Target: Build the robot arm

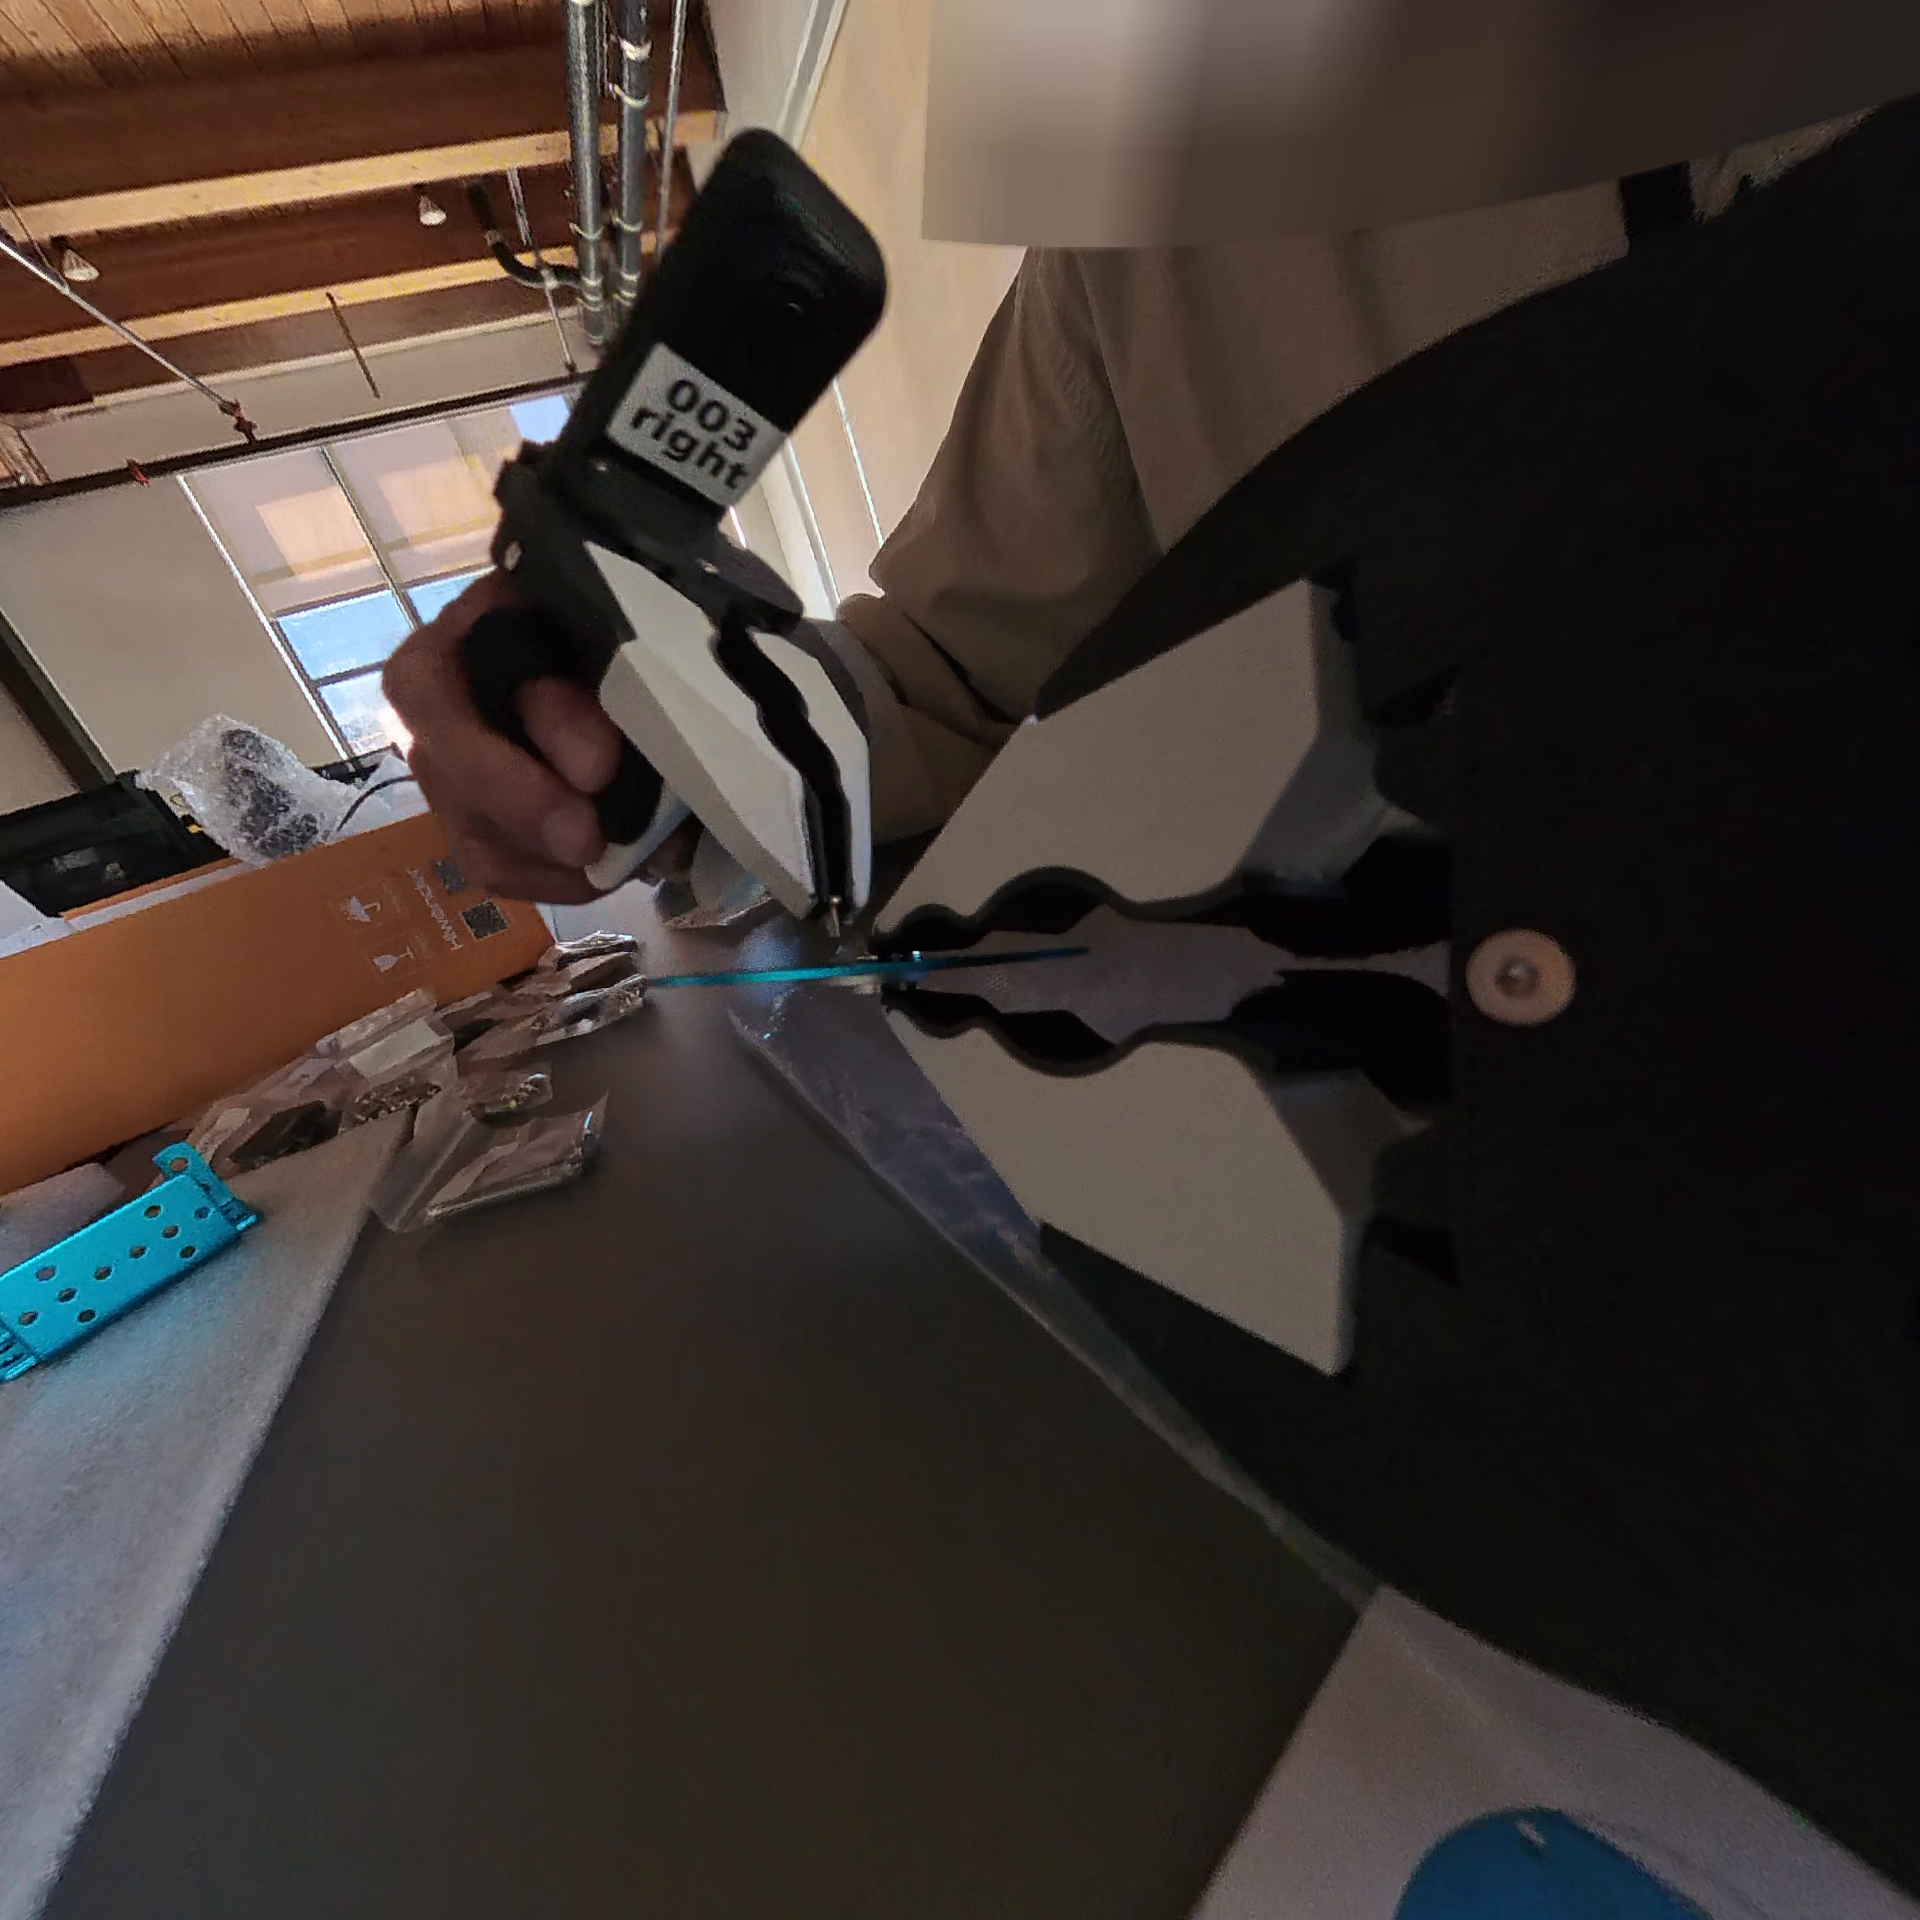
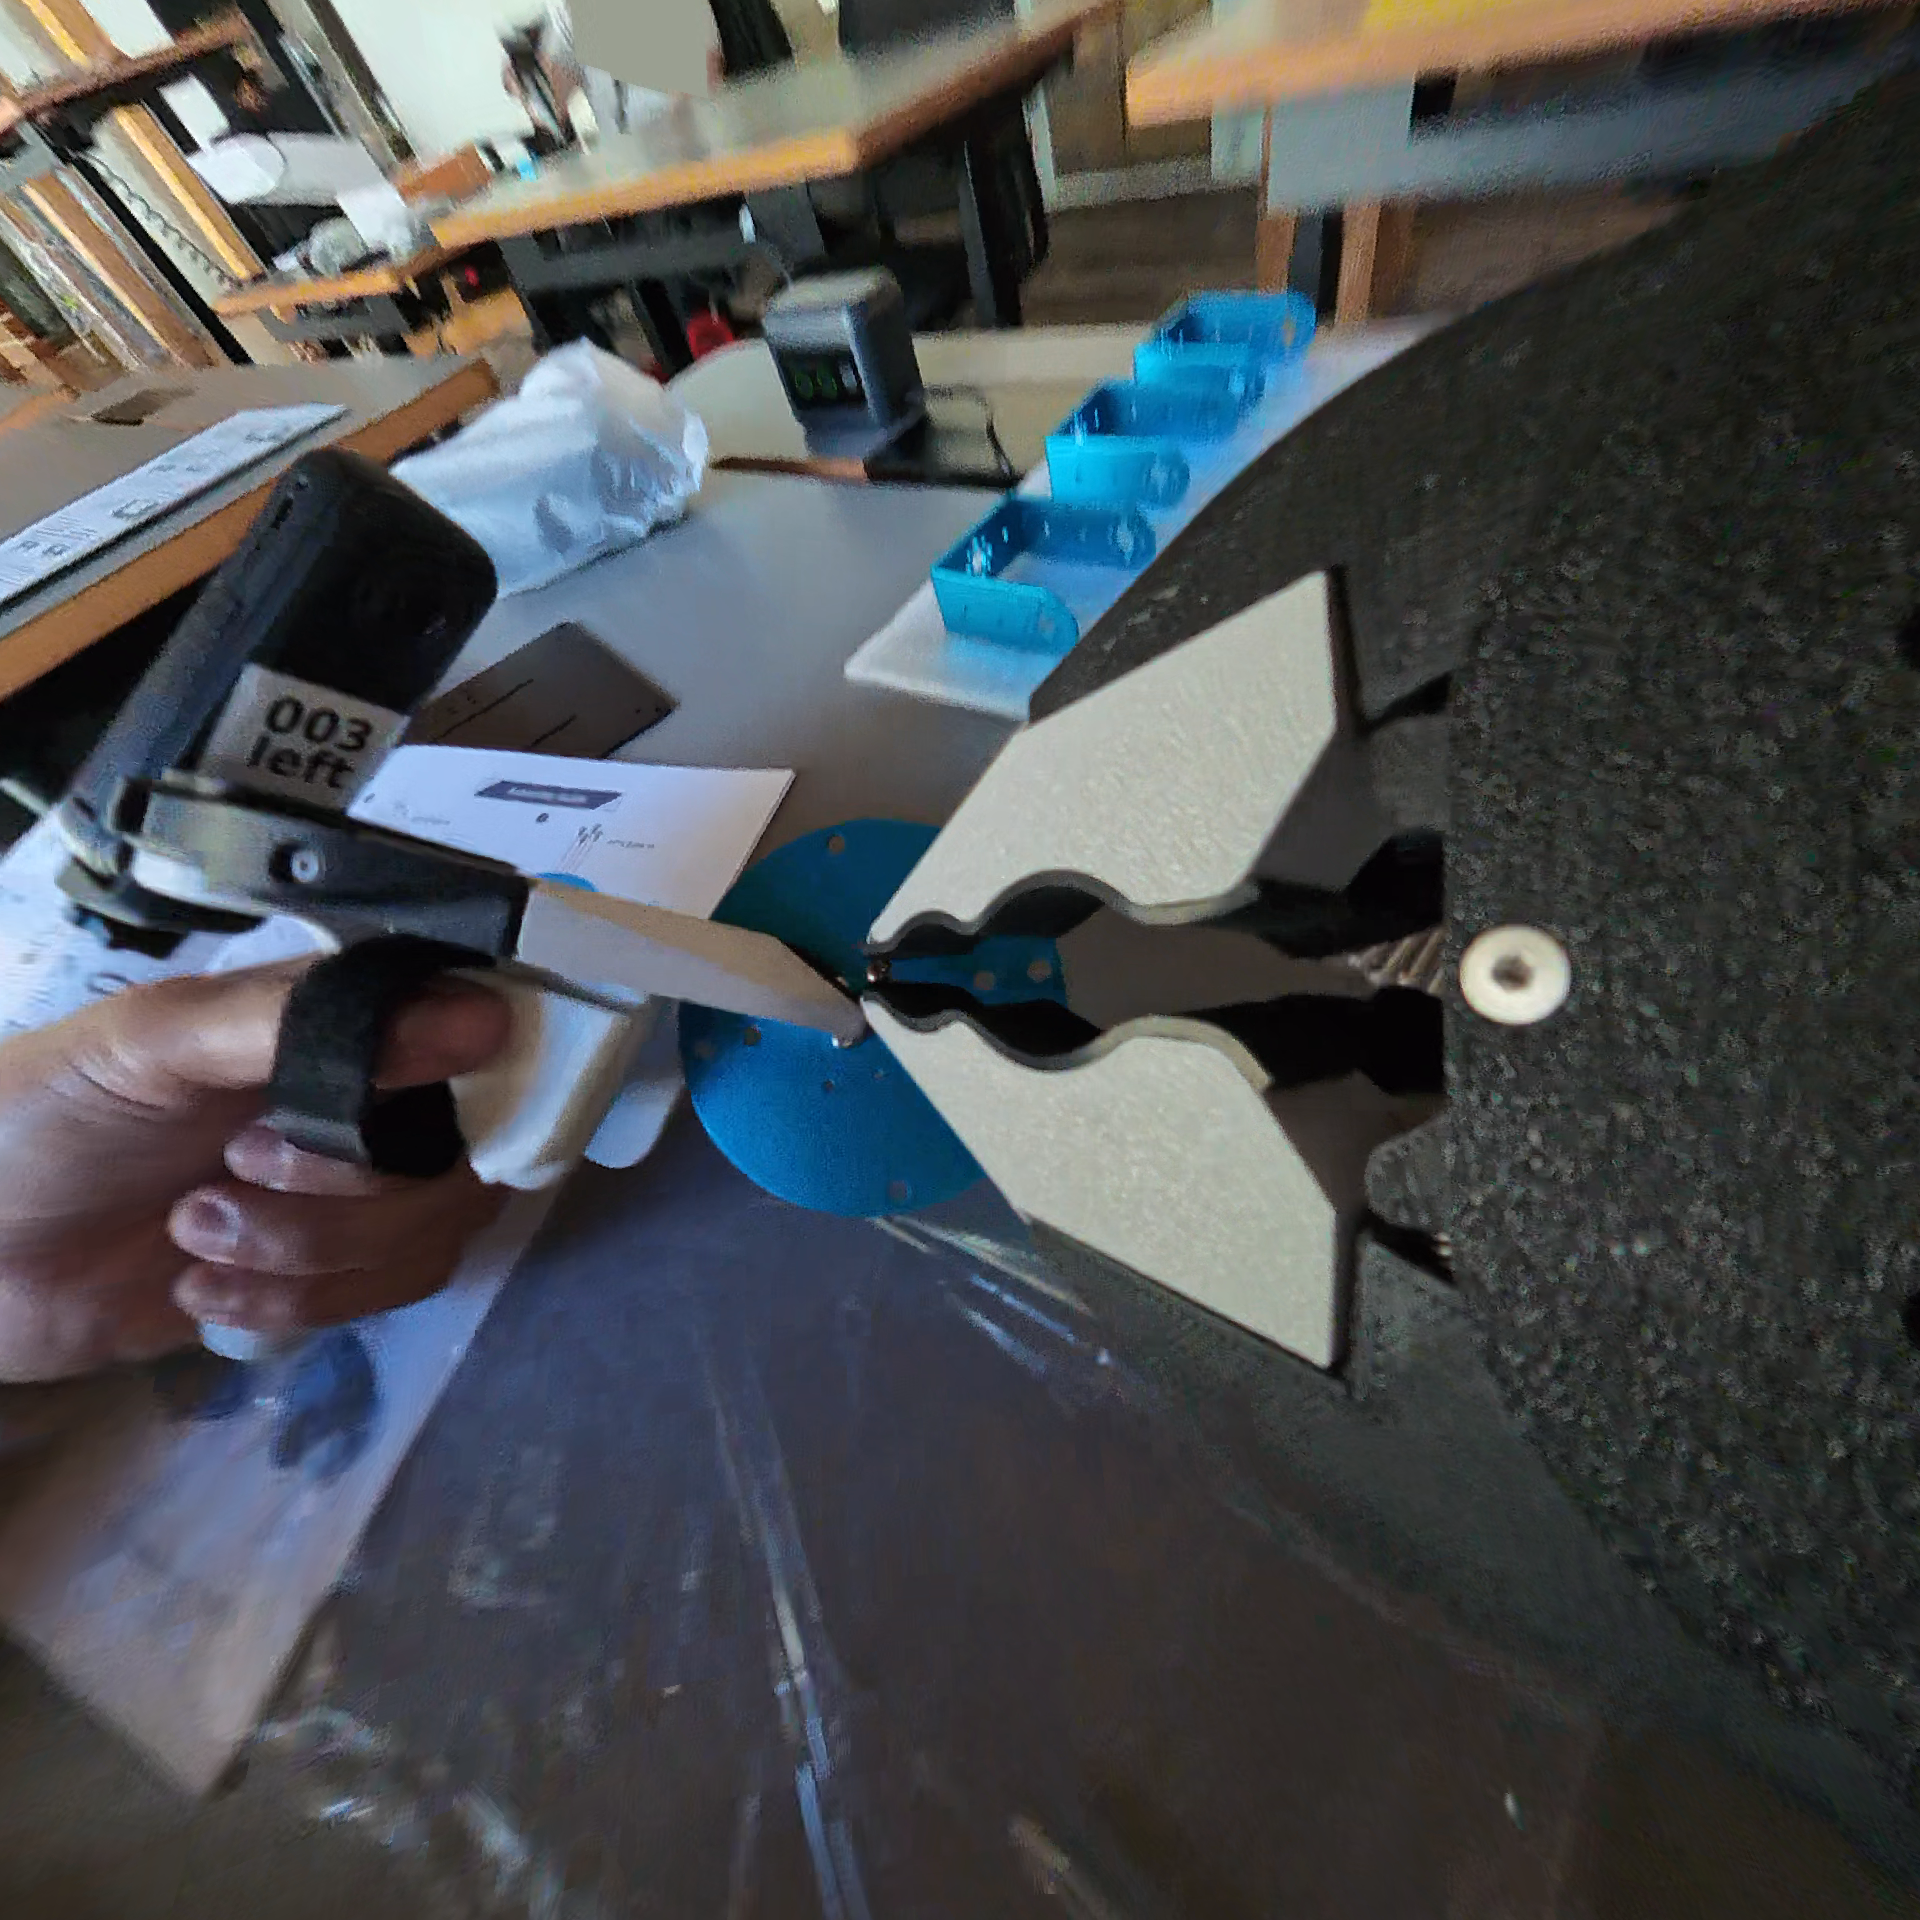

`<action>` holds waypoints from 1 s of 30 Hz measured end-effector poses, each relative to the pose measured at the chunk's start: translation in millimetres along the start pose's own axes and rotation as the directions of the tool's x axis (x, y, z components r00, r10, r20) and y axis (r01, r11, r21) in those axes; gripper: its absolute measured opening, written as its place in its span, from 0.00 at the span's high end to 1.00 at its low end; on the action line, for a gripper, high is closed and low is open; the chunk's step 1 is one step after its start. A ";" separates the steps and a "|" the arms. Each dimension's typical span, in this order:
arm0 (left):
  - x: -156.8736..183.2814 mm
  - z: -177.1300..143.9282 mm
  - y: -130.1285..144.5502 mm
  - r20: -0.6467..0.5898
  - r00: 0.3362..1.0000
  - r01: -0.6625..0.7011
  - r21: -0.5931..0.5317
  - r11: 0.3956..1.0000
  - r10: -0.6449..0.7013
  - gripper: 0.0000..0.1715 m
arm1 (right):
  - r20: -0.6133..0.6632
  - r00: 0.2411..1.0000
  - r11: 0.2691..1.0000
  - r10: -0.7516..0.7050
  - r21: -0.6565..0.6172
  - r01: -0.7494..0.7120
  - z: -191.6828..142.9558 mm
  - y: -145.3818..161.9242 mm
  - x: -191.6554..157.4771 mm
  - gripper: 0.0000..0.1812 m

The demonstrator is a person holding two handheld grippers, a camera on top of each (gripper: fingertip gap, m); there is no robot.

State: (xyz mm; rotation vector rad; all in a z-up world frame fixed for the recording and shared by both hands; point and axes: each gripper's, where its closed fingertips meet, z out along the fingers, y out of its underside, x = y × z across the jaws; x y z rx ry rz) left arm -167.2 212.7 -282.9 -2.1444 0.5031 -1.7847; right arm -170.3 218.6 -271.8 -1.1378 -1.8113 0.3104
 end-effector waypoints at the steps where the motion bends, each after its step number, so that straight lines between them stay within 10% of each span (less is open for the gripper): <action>1: 0.1 0.1 -0.1 0.003 1.000 -0.006 0.000 1.000 0.006 0.96 | -0.024 0.997 0.997 -0.070 -0.027 0.070 0.7 0.3 -0.9 0.98; 17: 2.9 -0.6 -3.1 0.106 0.975 -0.197 0.003 0.980 0.196 0.96 | -0.102 0.966 0.969 -0.239 -0.094 0.230 3.9 1.0 3.7 0.98; 30: 19.2 -15.8 -30.1 0.442 0.677 -0.677 0.061 0.733 0.589 0.96 | -0.410 0.863 0.937 0.296 -0.051 -0.346 -1.8 -13.1 34.3 0.98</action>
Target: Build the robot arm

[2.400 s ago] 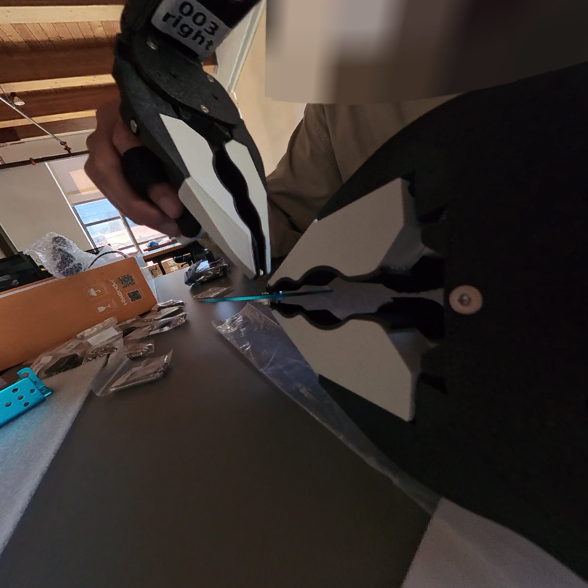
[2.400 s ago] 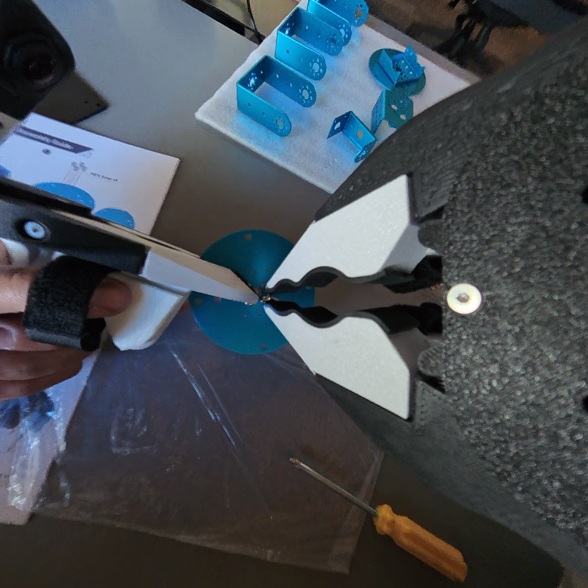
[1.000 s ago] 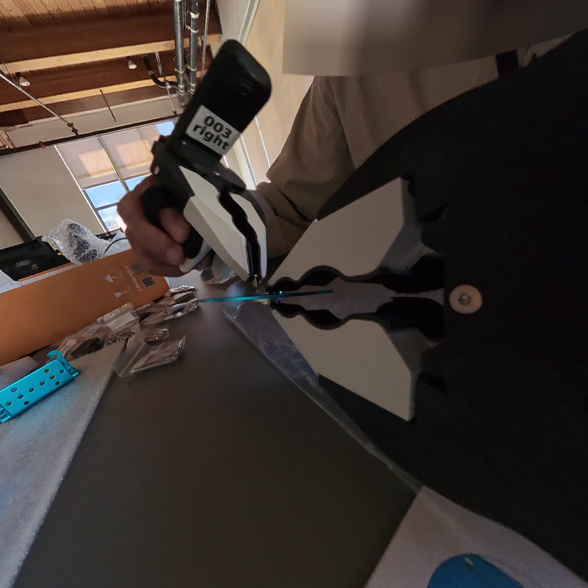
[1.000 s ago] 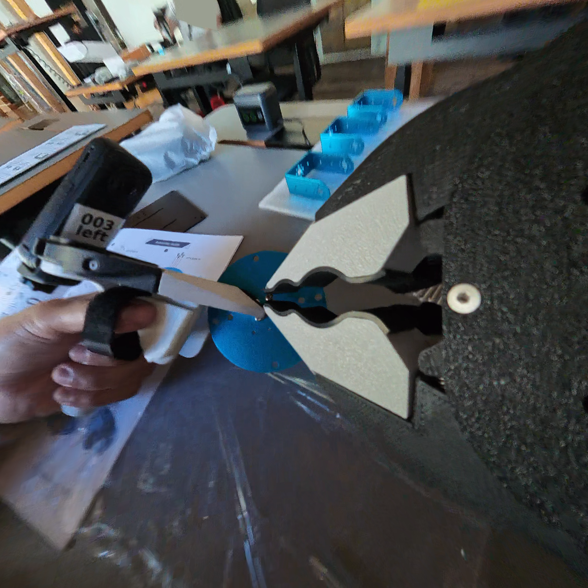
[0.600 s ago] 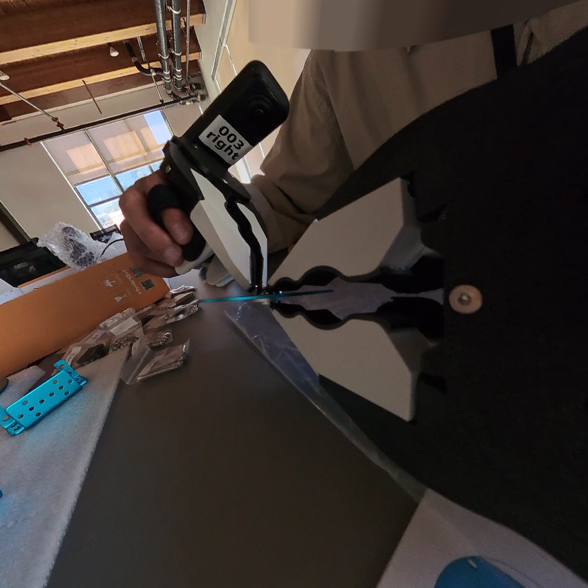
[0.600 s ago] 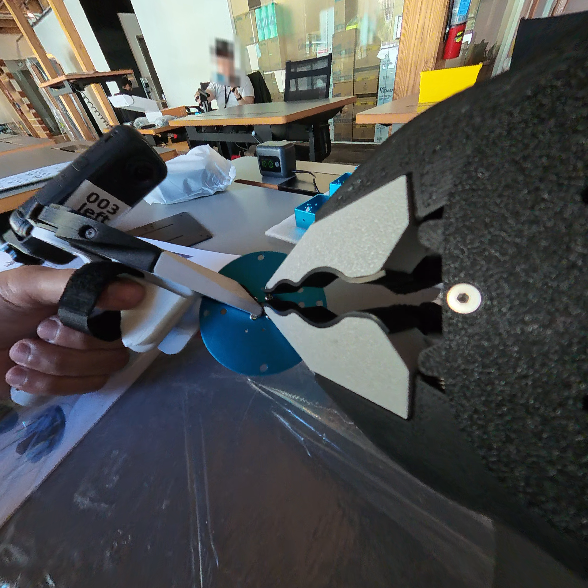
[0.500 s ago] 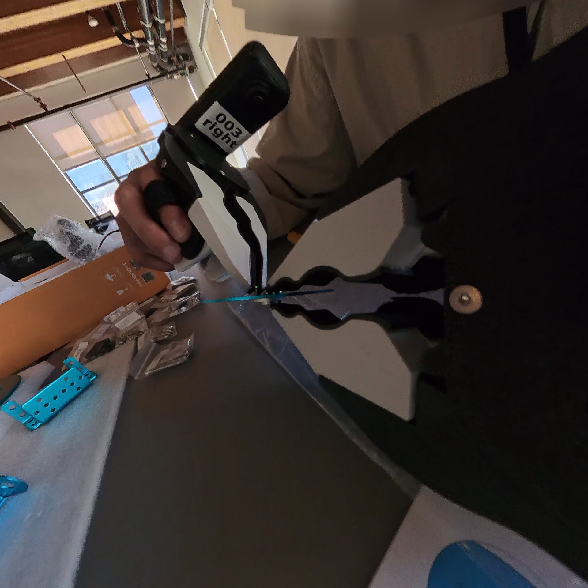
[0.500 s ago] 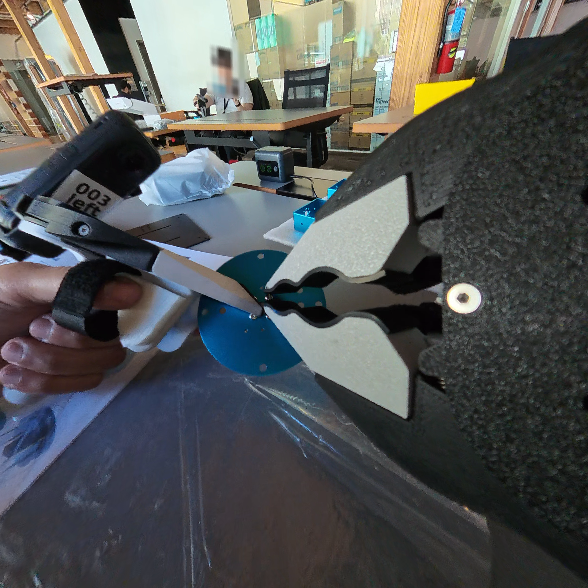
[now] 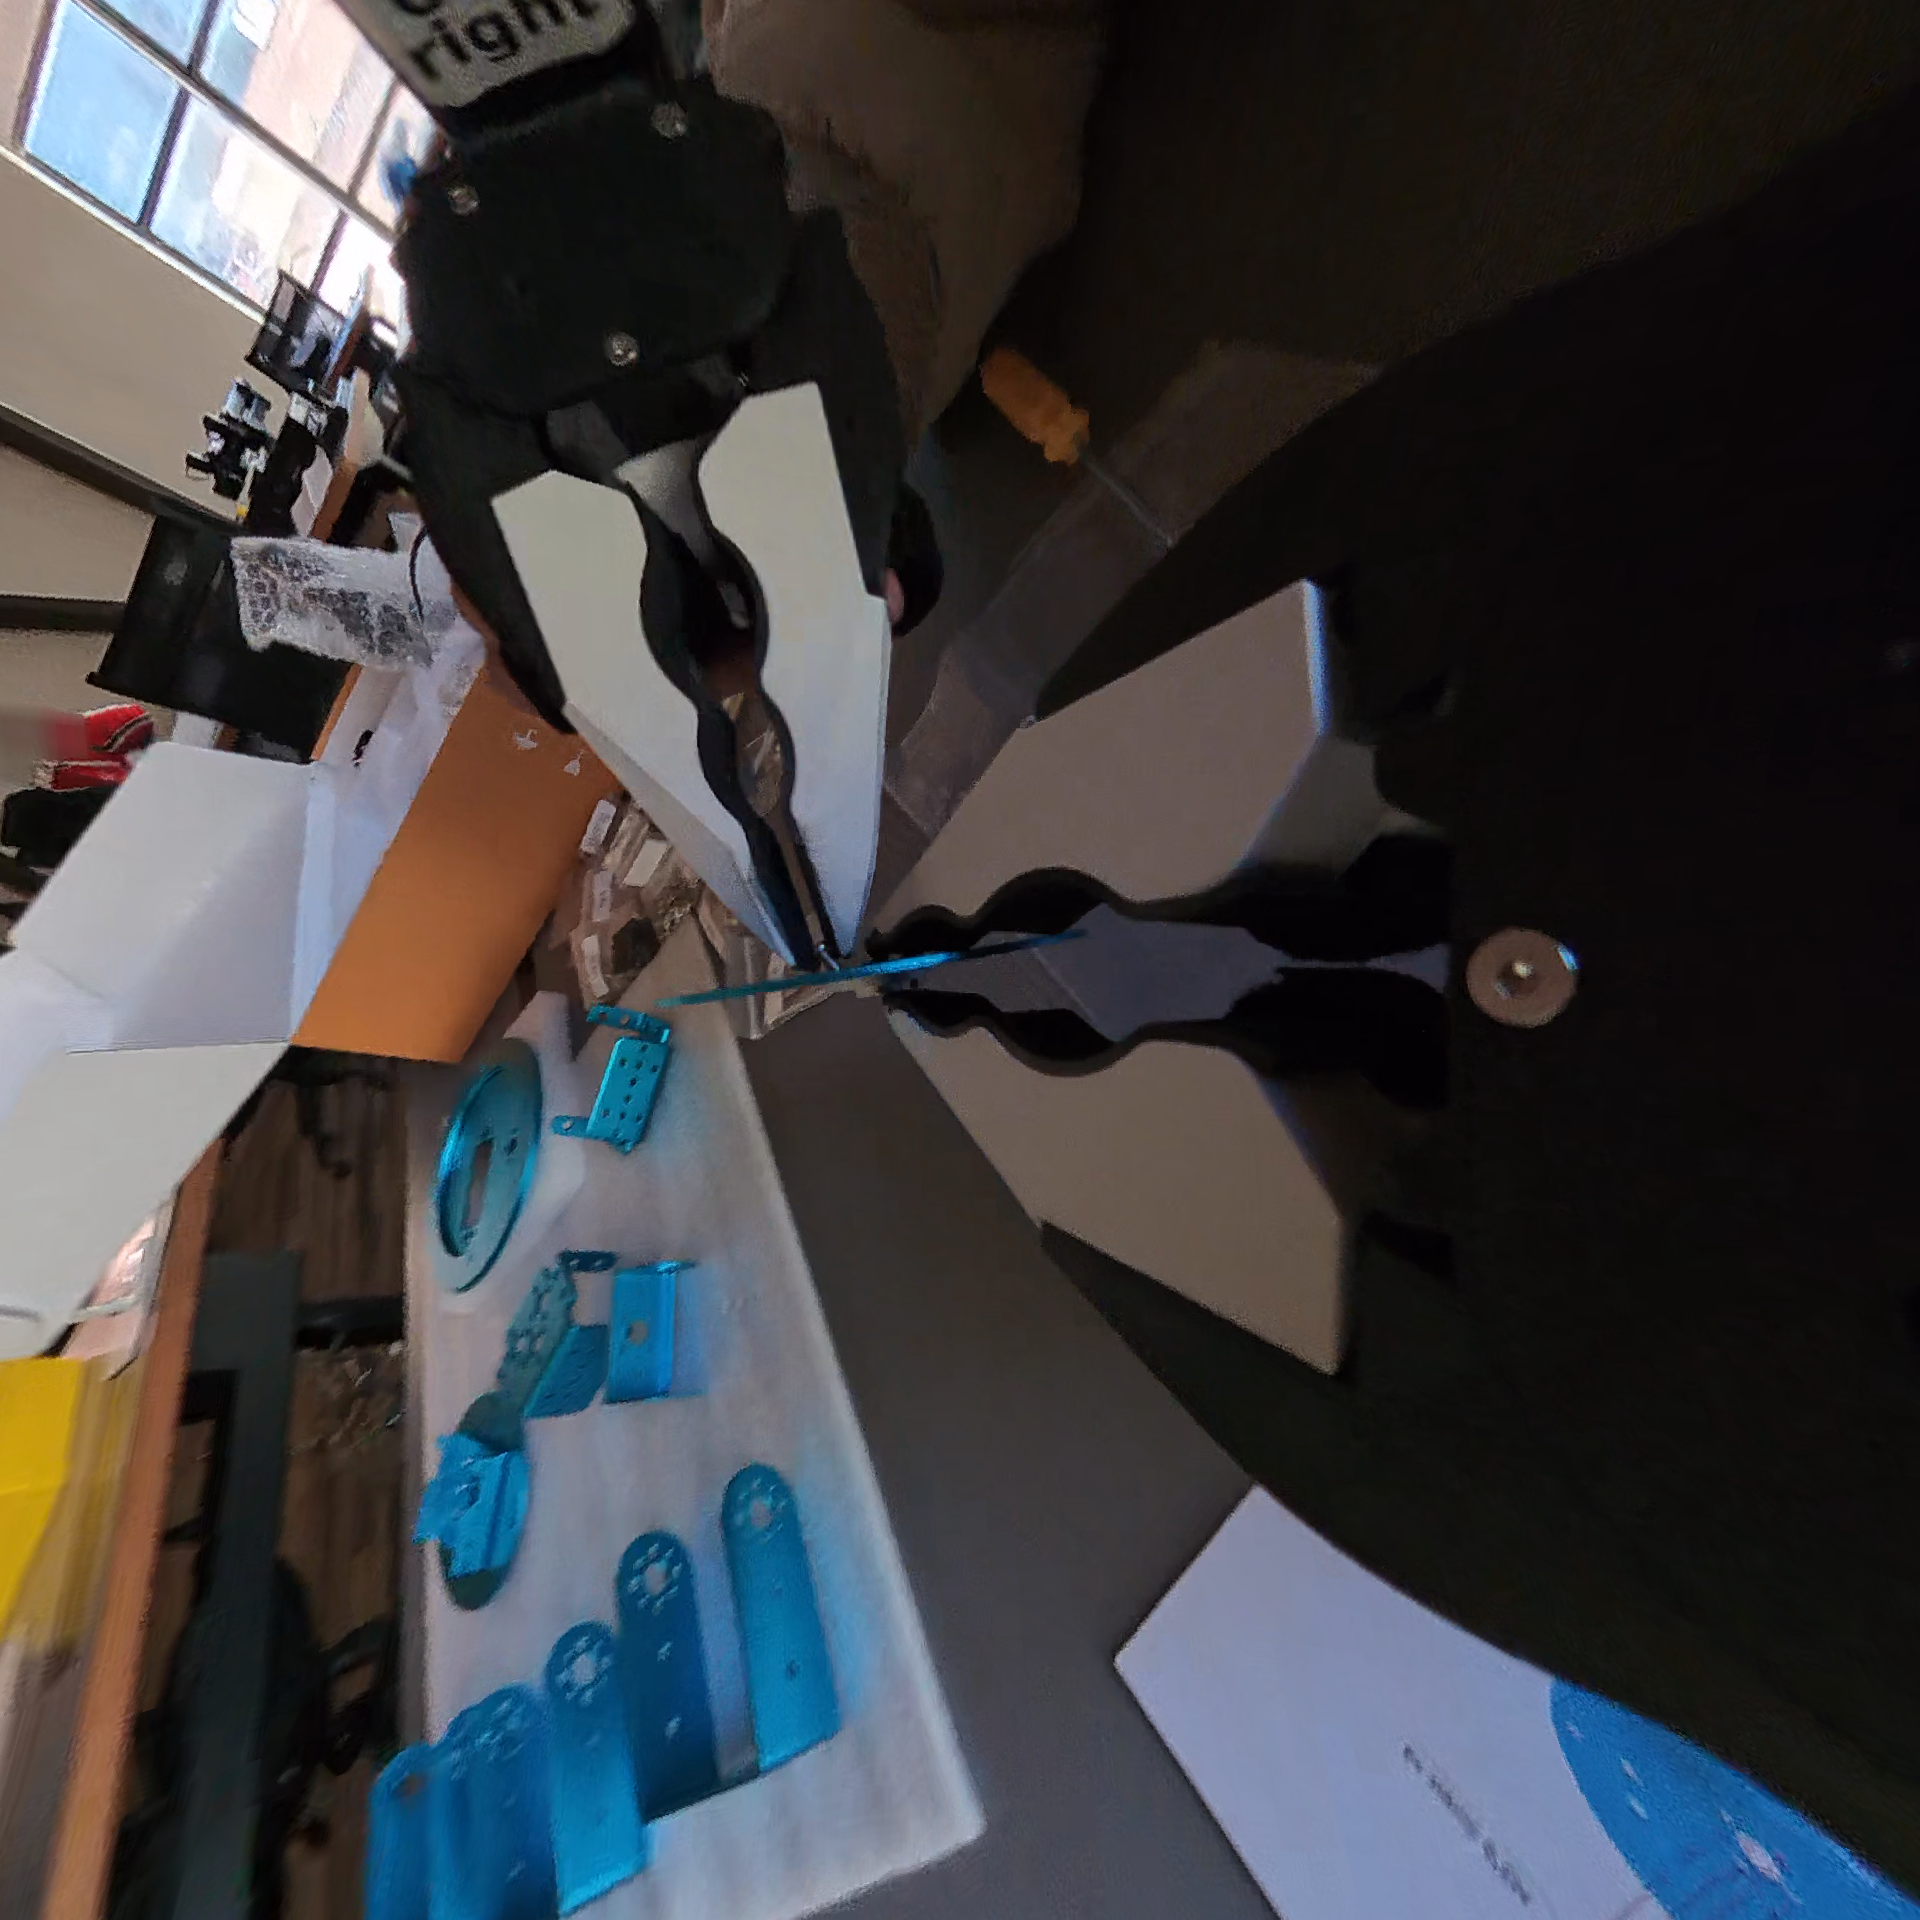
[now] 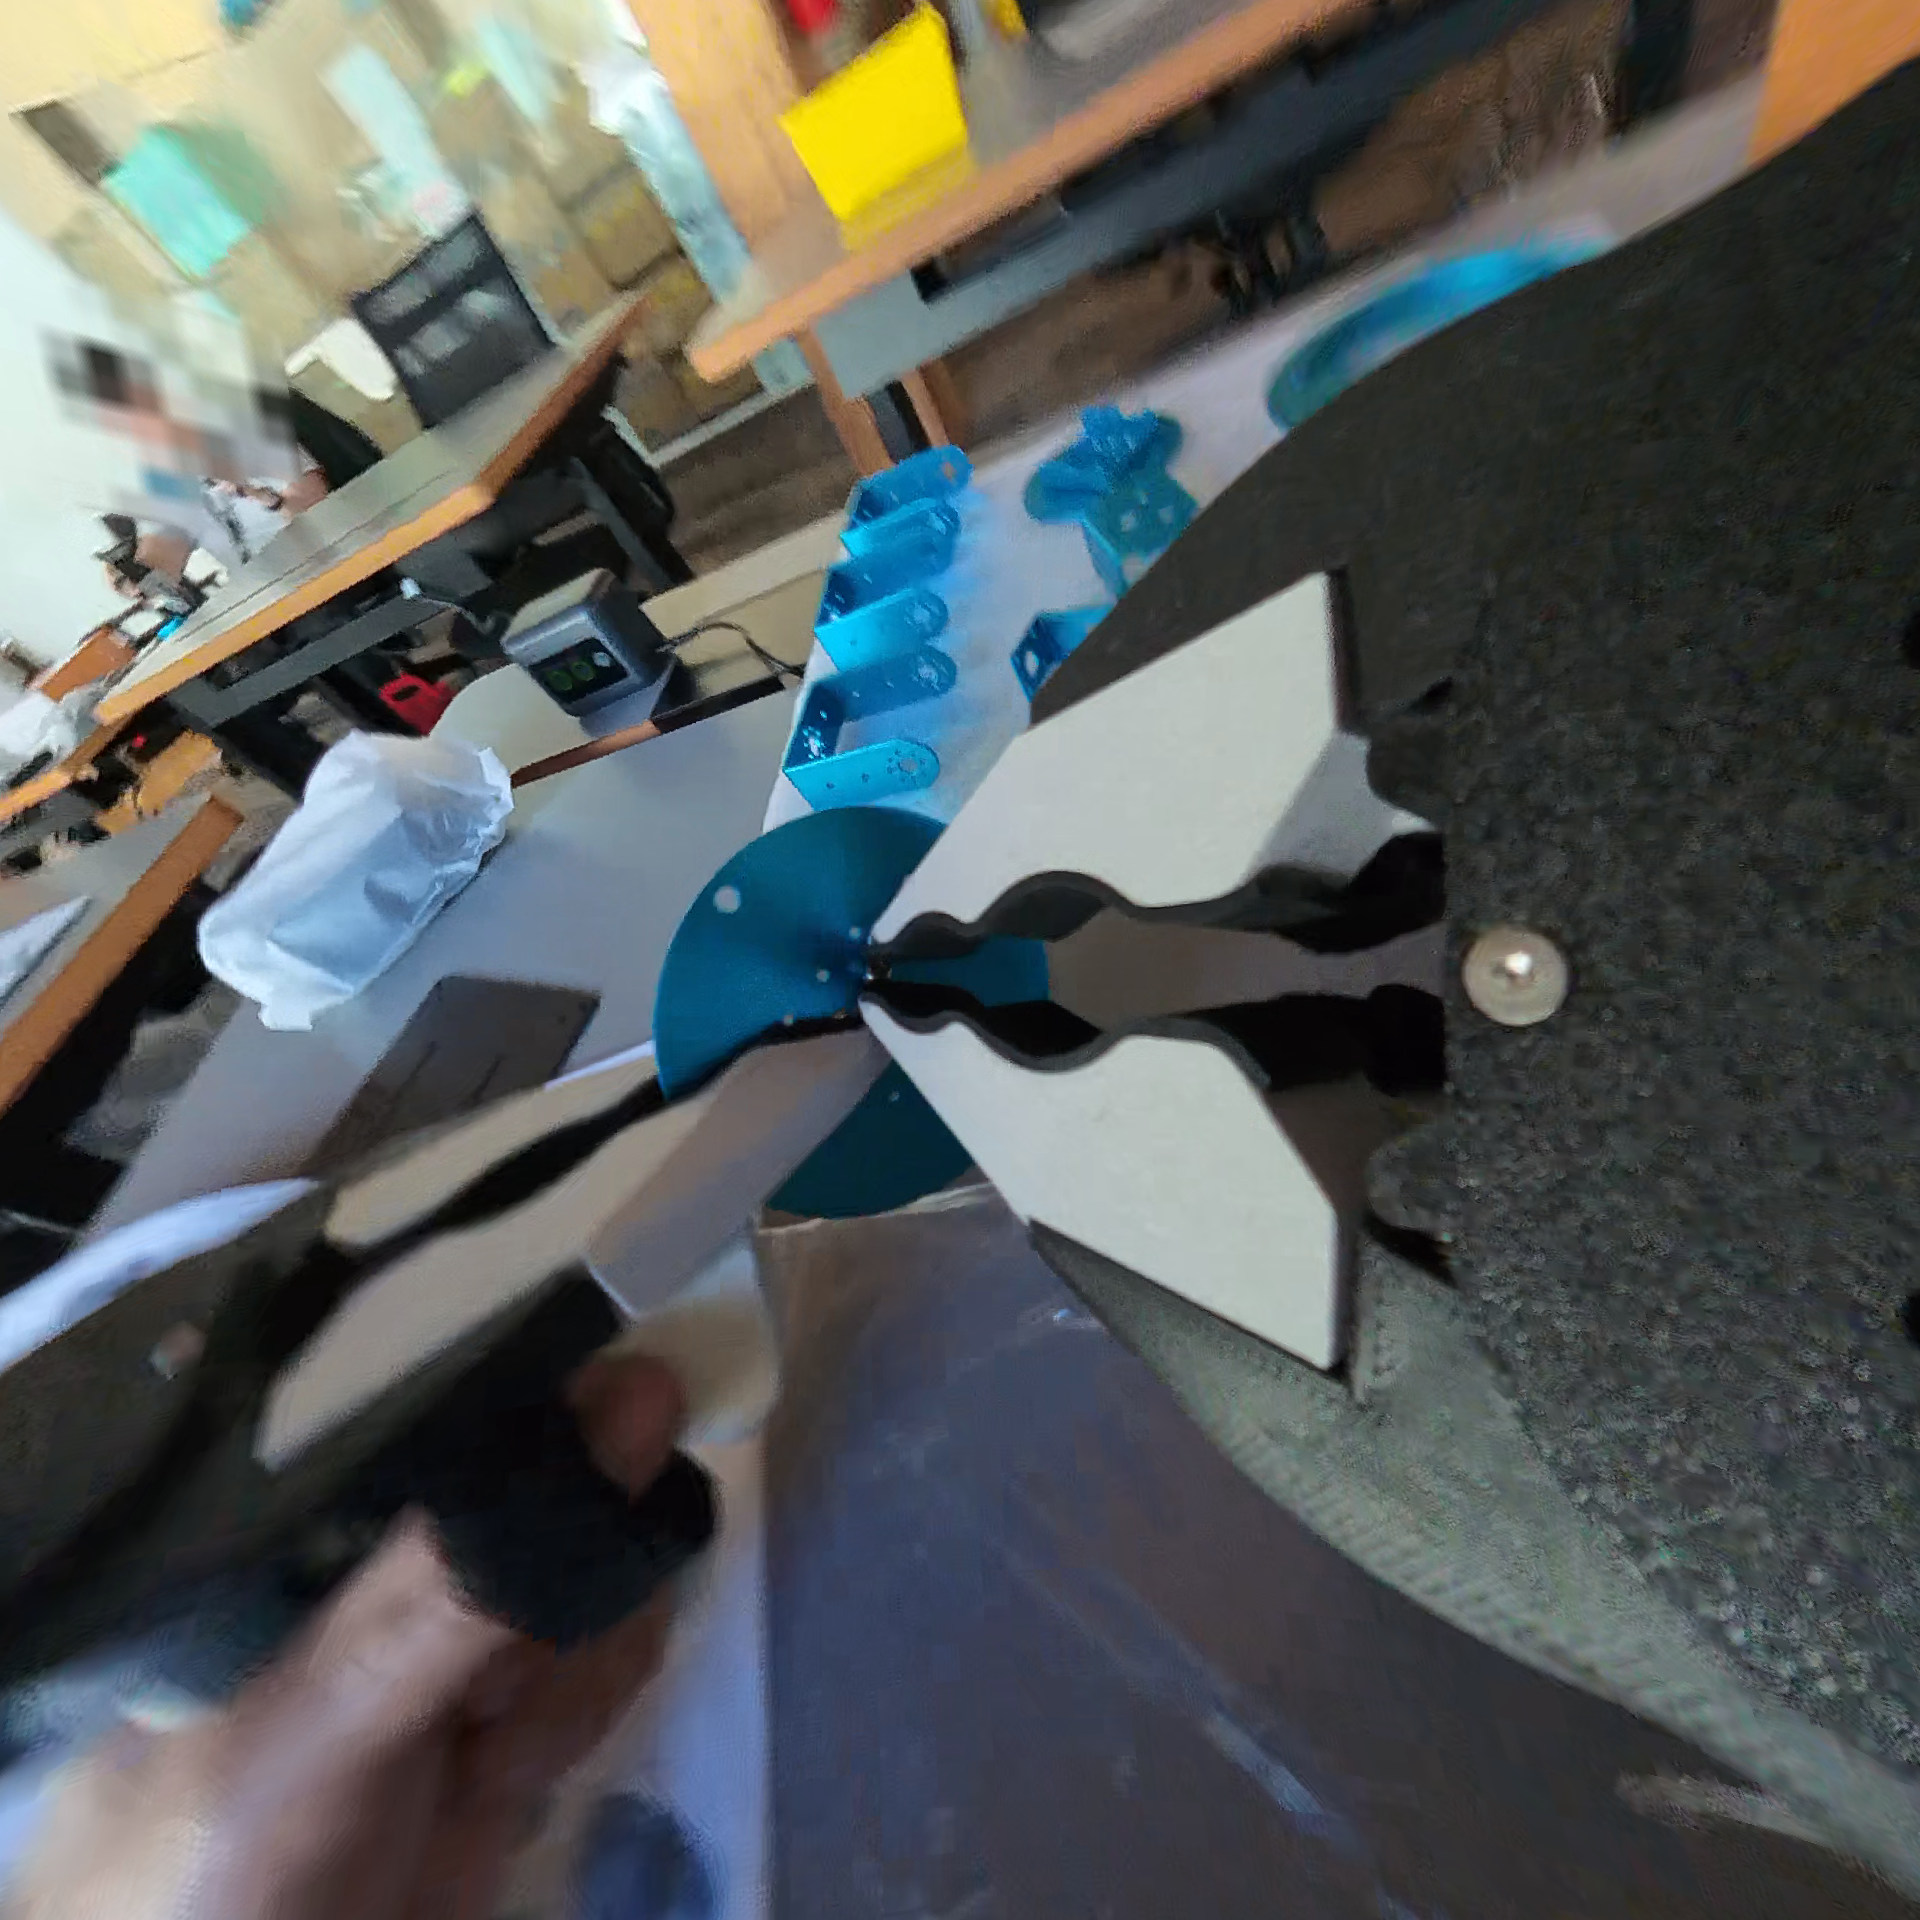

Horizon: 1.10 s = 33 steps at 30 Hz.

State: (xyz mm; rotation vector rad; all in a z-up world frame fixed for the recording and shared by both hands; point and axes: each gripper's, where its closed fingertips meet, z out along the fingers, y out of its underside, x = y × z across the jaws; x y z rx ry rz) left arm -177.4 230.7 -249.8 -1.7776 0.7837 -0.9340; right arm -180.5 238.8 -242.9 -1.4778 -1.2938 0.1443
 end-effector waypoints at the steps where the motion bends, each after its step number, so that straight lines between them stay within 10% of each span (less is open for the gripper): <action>1: 0.6 -1.4 -3.0 0.026 0.999 -0.047 0.020 0.999 0.046 0.96 | -0.006 0.995 0.995 0.095 0.012 -0.095 -1.3 -2.4 1.2 0.98; 10: 6.6 -8.3 -15.5 0.199 0.915 -0.369 0.058 0.927 0.352 0.96 | 0.054 0.764 0.762 0.643 0.063 -0.645 -8.6 -11.7 0.1 0.99; 20: 13.1 -11.3 -22.8 0.329 0.631 -0.736 -0.031 0.676 0.703 0.96 | 0.331 0.380 0.436 0.864 -0.114 -0.893 -18.3 -20.0 -4.4 0.99; 28: 17.7 -8.2 -18.4 0.282 0.594 -0.779 -0.032 0.626 0.753 0.96 | 0.532 -0.136 0.105 0.836 -0.397 -0.912 -25.5 -18.6 -9.8 0.99; 33: 16.3 -4.6 -12.9 0.224 0.655 -0.736 -0.024 0.676 0.721 0.96 | 0.520 -0.071 0.163 0.851 -0.392 -0.905 -22.7 -11.3 -11.0 0.99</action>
